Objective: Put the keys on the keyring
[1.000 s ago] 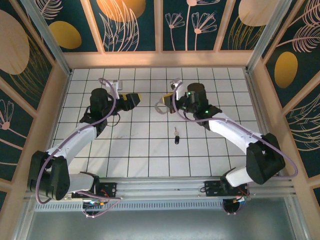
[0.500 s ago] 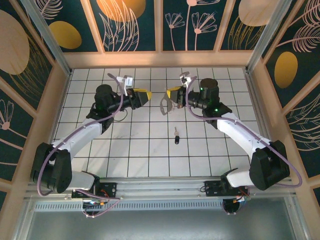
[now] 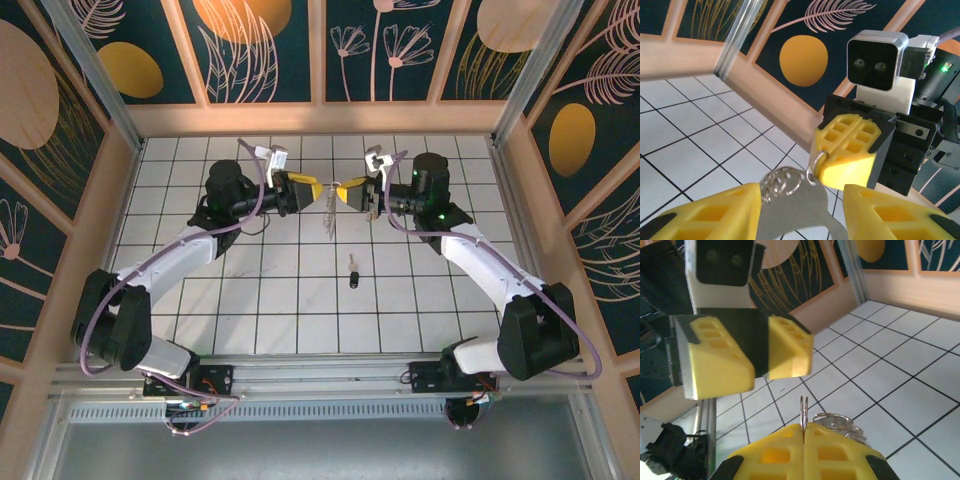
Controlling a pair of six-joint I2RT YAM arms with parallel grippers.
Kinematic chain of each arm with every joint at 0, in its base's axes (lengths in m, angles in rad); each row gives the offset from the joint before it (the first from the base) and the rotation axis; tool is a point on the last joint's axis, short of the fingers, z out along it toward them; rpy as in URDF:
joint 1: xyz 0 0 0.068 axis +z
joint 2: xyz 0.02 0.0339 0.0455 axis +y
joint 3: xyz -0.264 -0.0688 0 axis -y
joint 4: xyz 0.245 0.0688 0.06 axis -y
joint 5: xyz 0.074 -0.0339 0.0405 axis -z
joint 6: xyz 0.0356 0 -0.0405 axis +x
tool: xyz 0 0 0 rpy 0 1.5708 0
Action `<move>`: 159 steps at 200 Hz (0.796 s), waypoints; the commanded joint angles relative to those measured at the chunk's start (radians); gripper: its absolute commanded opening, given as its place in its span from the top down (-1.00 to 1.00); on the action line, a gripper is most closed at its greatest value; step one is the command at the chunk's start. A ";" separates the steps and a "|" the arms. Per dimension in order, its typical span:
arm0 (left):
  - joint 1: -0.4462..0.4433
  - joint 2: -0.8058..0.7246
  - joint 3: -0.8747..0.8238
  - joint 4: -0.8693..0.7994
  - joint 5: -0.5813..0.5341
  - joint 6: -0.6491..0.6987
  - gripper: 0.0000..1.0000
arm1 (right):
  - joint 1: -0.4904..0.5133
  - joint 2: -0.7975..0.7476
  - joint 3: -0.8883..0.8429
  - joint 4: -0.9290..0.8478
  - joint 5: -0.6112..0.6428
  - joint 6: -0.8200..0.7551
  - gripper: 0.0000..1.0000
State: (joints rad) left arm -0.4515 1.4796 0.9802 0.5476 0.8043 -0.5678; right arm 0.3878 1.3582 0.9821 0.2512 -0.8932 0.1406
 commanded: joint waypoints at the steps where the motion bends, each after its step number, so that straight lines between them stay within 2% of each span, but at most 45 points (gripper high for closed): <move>1: -0.007 0.010 0.041 0.040 0.030 0.018 0.10 | -0.002 0.008 0.014 0.042 -0.082 0.013 1.00; 105: -0.033 0.022 0.045 0.054 0.051 0.013 0.24 | -0.001 0.025 -0.022 0.201 -0.125 0.139 1.00; 159: -0.038 0.031 0.046 0.068 0.052 0.003 0.26 | 0.009 0.040 -0.019 0.218 -0.127 0.154 1.00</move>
State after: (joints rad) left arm -0.4828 1.4971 1.0012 0.5610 0.8310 -0.5686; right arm 0.3889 1.3891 0.9672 0.3981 -0.9901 0.2756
